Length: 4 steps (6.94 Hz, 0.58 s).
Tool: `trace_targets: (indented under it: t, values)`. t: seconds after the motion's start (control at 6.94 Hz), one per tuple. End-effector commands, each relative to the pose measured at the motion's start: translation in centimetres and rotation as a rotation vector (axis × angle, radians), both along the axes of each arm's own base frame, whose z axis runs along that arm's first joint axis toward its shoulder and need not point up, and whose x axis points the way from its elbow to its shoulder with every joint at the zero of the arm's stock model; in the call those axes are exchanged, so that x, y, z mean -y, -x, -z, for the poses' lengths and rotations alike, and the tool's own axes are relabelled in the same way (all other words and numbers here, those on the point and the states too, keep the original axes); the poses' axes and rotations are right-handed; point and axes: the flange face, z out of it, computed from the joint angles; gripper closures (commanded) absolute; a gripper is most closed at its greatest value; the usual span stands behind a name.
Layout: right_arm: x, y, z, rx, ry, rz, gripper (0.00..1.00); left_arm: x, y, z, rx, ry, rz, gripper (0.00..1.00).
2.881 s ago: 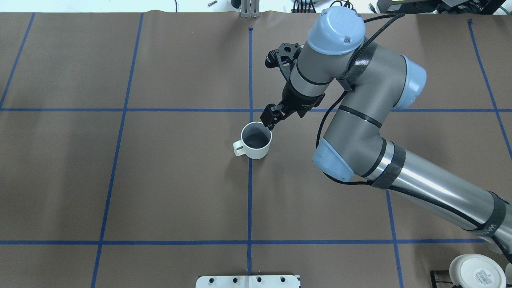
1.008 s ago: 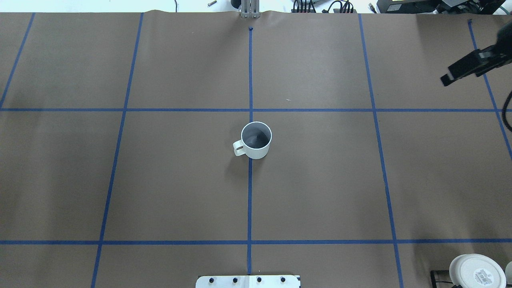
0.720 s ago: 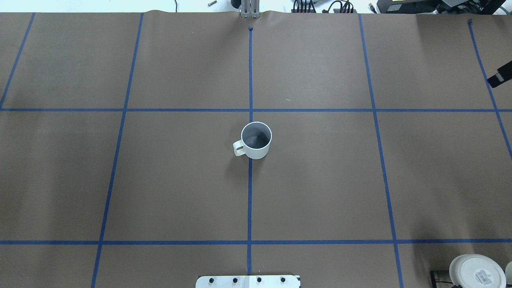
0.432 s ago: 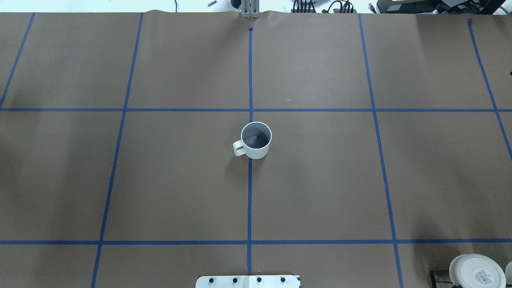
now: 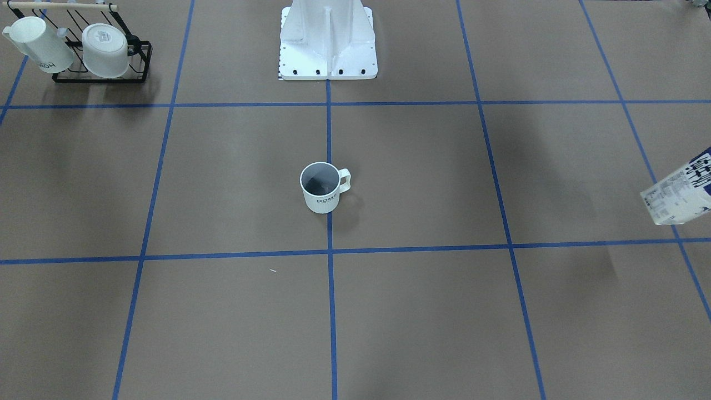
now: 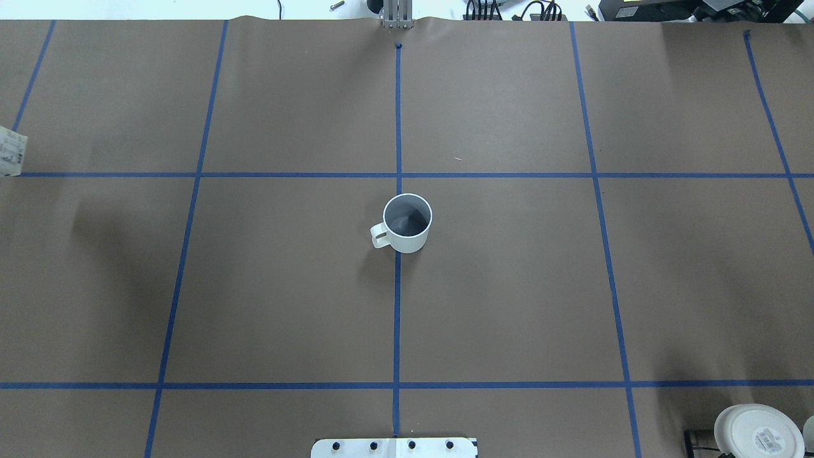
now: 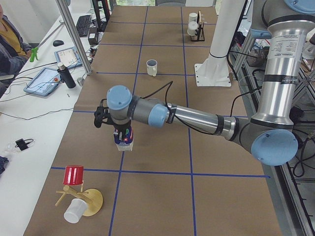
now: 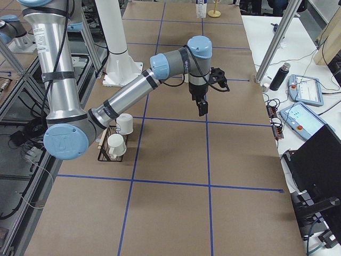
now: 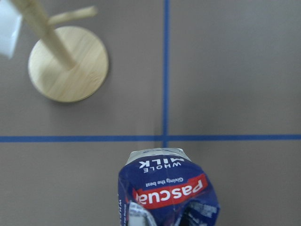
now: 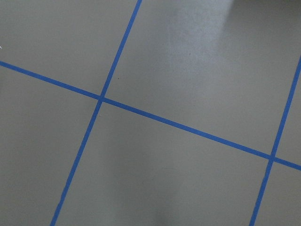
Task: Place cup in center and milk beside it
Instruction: 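Carry the milk carton with the left gripper toward the mug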
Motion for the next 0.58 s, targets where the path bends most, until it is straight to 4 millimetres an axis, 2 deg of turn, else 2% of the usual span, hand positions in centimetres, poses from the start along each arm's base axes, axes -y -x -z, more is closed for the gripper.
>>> trace_targets:
  t: [0.0, 0.14, 0.29, 0.43]
  values:
    - [-0.2, -0.3, -0.3, -0.004, -0.005, 0.003, 0.0, 0.6, -14.3, 15.3, 0.043, 0.056, -0.042, 1.0]
    - [-0.2, -0.3, -0.4, -0.004, -0.003, 0.003, 0.0, -1.5, -22.2, 23.7, 0.07, 0.103, -0.072, 1.0]
    - [-0.2, -0.3, -0.4, -0.009, -0.004, 0.002, 0.0, -4.5, -31.1, 30.6, 0.109, 0.12, -0.08, 1.0]
    - [-0.1, -0.3, -0.6, -0.01, -0.001, 0.003, 0.0, -5.9, -38.1, 34.1, 0.13, 0.134, -0.068, 1.0]
